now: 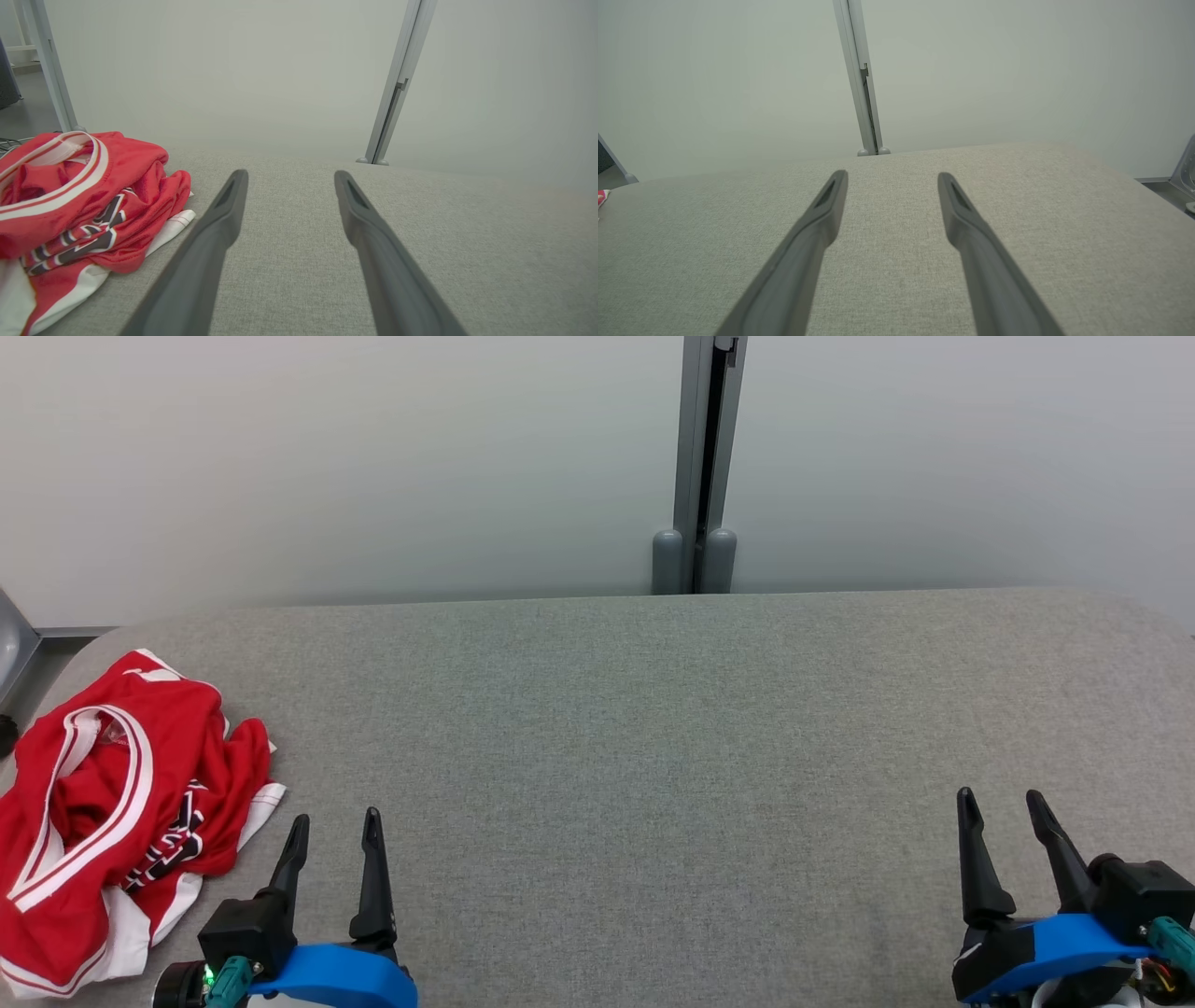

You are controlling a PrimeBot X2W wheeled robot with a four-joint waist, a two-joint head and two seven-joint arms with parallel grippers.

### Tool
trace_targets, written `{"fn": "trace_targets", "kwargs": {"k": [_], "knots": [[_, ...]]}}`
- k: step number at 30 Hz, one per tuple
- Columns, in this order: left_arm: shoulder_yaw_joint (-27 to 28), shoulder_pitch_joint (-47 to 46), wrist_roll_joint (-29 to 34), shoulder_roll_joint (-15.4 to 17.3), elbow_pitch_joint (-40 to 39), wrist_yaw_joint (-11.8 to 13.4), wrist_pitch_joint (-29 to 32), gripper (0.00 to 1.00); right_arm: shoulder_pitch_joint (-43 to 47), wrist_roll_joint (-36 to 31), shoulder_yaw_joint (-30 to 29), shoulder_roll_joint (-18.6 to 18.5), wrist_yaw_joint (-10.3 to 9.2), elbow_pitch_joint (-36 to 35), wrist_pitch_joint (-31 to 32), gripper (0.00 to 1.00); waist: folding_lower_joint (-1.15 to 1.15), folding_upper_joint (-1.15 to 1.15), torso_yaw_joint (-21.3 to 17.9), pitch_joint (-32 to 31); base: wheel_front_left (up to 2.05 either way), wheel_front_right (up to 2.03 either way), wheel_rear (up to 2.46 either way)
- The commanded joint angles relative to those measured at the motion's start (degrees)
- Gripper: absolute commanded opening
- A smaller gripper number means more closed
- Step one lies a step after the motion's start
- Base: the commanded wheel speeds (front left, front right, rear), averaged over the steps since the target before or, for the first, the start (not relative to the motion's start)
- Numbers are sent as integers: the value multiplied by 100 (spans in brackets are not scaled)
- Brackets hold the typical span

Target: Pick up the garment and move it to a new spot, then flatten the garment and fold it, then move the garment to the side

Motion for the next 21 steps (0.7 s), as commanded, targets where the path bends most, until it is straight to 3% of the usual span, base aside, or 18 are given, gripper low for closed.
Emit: {"fn": "trace_targets", "kwargs": {"k": [1,9,21], "knots": [[-46,32,102,19,-19,26,-52,100,72,-140,8,-45,6,-44,-32,100,-1,0,0,3,0,0,0],[-105,45,246,37,-56,-3,-40,100,114,-389,27,-46,7,-75,-76,100,-1,0,11,2,0,0,0],[-99,23,132,70,-71,41,-50,100,120,-250,33,-45,7,-56,-100,100,-1,0,20,28,0,0,0]]}}
